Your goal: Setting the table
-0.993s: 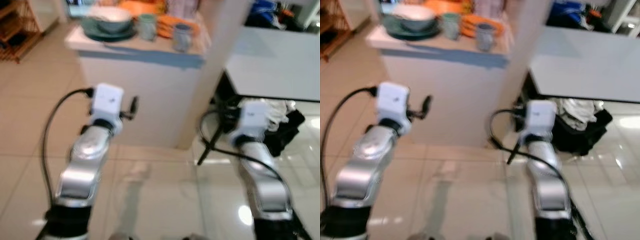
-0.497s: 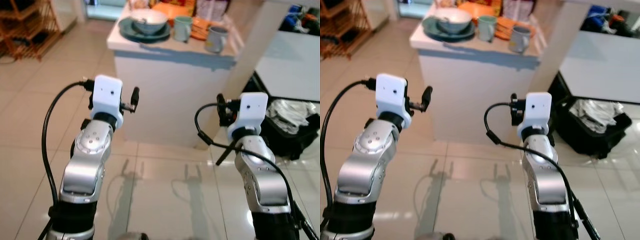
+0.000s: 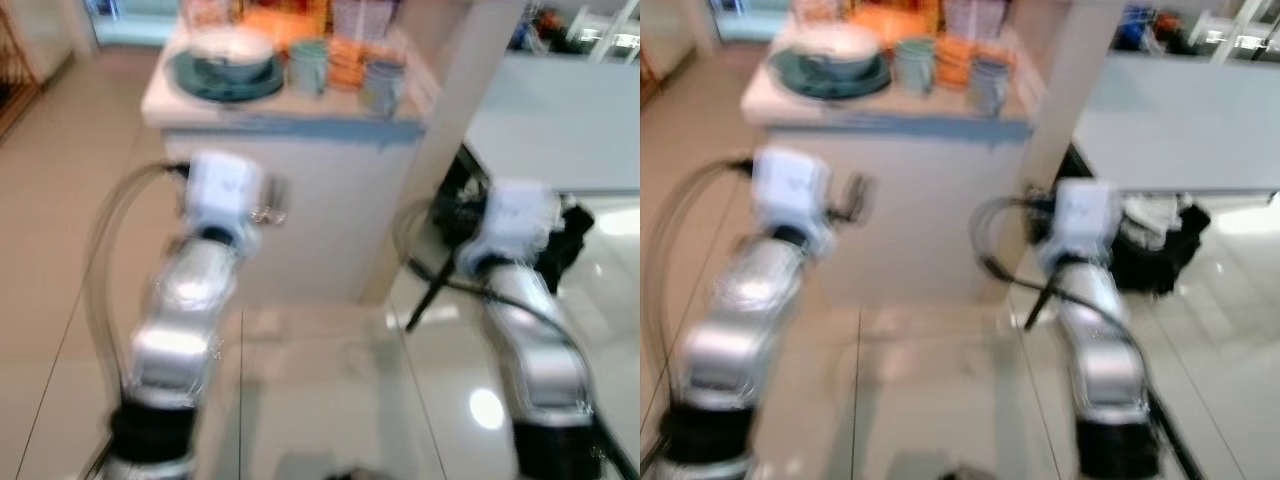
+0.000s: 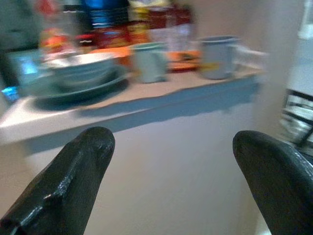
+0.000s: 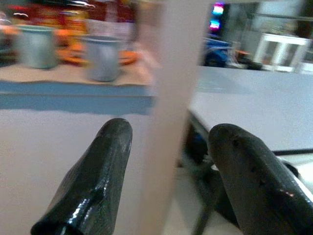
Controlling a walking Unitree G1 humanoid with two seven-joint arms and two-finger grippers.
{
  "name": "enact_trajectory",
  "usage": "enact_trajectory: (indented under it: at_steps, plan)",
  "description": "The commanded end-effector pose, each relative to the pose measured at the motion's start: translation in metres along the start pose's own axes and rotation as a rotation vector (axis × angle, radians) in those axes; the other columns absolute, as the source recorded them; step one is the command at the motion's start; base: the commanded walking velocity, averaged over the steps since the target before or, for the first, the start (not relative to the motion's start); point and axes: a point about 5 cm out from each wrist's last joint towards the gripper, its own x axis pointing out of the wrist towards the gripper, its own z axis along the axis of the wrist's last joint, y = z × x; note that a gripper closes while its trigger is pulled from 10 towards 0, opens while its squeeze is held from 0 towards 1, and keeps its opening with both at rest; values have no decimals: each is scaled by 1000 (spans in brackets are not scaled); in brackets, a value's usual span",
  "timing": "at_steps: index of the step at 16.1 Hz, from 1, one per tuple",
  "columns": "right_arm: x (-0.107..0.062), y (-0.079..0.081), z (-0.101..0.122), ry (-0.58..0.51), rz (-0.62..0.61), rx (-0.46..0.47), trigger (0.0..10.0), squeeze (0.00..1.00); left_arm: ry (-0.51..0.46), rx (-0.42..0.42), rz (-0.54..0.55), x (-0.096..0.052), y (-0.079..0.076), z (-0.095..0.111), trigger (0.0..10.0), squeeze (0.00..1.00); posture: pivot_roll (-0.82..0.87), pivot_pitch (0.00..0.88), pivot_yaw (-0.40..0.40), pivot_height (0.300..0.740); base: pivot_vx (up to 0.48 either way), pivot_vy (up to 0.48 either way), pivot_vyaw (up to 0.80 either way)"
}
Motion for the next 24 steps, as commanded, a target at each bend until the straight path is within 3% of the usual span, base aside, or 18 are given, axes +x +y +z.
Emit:
enact_trajectory:
  at_steps: [1,11,13,17,19,20,21,22,24]
  plan:
    - [0,5,6,-22,19,22,10000,0,-7,14,22,-1,8,1,10000,0,32,33,-74,740,480,0,-800]
    - [-1,10,8,-49,81,-74,10000,0,-9,10,19,-2,6,-1,10000,0,33,10,-80,740,480,0,-80]
    - [-1,13,8,-49,107,-121,10000,0,-11,8,20,-2,6,0,10000,0,34,14,-82,740,480,0,800]
    - [-8,24,11,-98,218,-71,10000,0,-30,2,7,-6,3,2,10000,0,36,21,-85,740,459,0,600]
    - [-12,23,11,-115,225,-14,10000,0,-60,-24,-56,-8,-6,6,10000,0,35,23,-86,740,0,0,0]
    - [-13,18,12,-142,199,-15,10000,118,-79,-15,-80,-9,-11,8,10000,0,34,27,-85,740,0,0,0]
    - [-14,14,14,-176,179,-6,10000,1000,-98,-15,-100,-10,-14,10,10000,0,32,29,-86,740,0,0,0]
    - [-15,11,17,-203,160,7,10000,1000,-119,-21,-130,-11,-18,12,10000,0,31,31,-85,740,0,0,0]
    - [-10,7,11,-155,147,7,10000,1000,-124,-38,-190,-13,-24,13,10000,0,32,39,-86,740,0,0,0]
